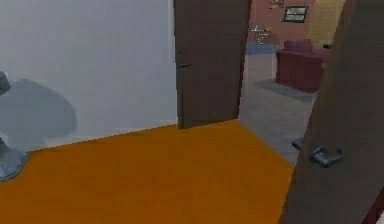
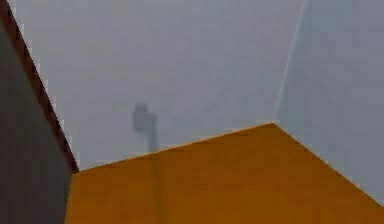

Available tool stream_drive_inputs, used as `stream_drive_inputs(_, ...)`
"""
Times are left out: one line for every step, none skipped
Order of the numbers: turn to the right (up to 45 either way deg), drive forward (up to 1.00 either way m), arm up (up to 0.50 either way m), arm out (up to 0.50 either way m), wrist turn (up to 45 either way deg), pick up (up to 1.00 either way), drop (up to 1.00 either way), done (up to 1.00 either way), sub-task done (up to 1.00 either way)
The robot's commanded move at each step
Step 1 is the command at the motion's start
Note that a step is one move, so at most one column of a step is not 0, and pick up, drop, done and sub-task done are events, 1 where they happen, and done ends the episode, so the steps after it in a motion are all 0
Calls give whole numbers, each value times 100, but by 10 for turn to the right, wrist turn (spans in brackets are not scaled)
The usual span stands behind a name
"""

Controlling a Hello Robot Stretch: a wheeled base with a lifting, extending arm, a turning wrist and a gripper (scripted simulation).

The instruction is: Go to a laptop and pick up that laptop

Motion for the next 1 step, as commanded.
stream_drive_inputs(-30,0,0,0,0,0,0,0,0)
